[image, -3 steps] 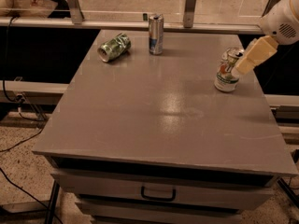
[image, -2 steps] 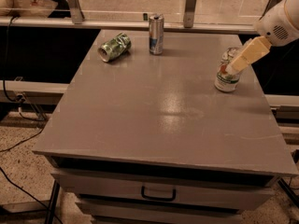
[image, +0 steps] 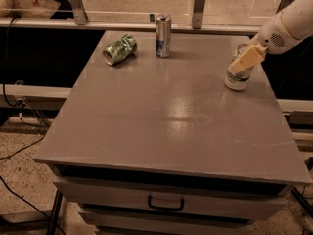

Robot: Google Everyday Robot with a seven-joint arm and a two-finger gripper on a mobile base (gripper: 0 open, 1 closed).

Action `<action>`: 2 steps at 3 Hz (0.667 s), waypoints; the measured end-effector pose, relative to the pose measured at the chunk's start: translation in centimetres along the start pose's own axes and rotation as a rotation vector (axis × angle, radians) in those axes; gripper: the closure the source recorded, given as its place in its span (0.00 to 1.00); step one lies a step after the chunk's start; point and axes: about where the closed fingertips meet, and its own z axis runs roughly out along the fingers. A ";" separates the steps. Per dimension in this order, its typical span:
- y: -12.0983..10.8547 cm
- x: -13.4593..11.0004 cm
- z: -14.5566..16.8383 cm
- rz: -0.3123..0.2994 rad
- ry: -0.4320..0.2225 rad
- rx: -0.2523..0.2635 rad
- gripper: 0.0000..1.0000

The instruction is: Move 7up can near redbull can

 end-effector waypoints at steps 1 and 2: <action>0.1 -0.3 0.6 -0.012 0.002 -0.013 0.64; 0.1 -1.4 0.0 -0.040 -0.019 -0.024 0.88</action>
Offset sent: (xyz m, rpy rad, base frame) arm 0.0062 0.0123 0.0341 0.0178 -0.0485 0.0870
